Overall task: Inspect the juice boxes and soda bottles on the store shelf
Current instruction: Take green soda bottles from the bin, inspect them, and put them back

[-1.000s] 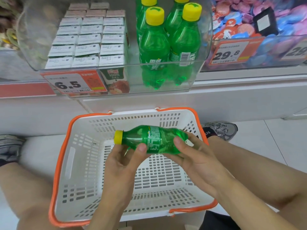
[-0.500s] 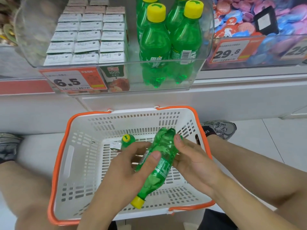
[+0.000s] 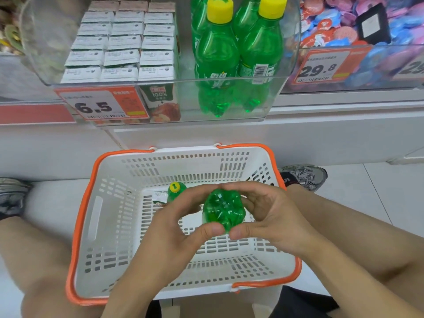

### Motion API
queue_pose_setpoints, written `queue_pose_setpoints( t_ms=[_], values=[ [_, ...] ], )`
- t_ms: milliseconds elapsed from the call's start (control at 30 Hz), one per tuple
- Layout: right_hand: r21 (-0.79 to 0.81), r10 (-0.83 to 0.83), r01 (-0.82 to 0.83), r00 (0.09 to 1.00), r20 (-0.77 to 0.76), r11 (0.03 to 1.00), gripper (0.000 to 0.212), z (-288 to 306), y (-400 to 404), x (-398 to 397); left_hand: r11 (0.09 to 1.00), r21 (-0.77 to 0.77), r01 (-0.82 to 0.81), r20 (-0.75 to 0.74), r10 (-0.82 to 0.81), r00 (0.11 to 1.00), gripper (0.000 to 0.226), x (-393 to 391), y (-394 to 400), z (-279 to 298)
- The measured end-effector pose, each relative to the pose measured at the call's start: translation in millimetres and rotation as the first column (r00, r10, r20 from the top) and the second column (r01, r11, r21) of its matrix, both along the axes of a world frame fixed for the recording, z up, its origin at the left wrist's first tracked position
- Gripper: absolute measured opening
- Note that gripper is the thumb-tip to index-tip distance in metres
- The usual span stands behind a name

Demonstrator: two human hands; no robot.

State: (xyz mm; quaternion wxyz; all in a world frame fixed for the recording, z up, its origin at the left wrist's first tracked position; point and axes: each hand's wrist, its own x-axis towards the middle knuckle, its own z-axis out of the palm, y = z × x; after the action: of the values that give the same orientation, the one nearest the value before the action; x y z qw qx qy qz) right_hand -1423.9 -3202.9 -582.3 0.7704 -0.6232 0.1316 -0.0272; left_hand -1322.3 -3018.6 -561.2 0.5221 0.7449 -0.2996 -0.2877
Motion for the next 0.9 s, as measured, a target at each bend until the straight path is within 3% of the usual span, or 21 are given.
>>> queue_pose_setpoints(
  t_ms=[200,567,700,900],
  values=[
    [-0.204,0.008,-0.007,1.000,0.006,0.979,0.070,3.7,-3.1,-2.6,0.997,-0.024,-0.073,0.002,0.073,0.997,0.058,1.3,-0.6,-8.8],
    [-0.247,-0.020,0.016,1.000,-0.013,0.969,0.072,3.0,-6.1,-6.0,0.998,-0.055,0.024,0.013,-0.023,1.000,0.056,-2.5,-3.0,-7.5],
    [-0.189,-0.058,0.055,0.998,-0.010,0.980,0.073,0.0,-3.4,-4.6,0.998,-0.009,0.060,0.000,-0.060,0.998,0.069,-3.5,-3.8,-3.5],
    [-0.166,-0.057,0.055,0.998,-0.010,0.985,0.061,-2.5,3.1,0.5,0.984,-0.077,-0.158,-0.136,0.147,0.980,0.059,-8.0,-7.8,-10.6]
  ],
)
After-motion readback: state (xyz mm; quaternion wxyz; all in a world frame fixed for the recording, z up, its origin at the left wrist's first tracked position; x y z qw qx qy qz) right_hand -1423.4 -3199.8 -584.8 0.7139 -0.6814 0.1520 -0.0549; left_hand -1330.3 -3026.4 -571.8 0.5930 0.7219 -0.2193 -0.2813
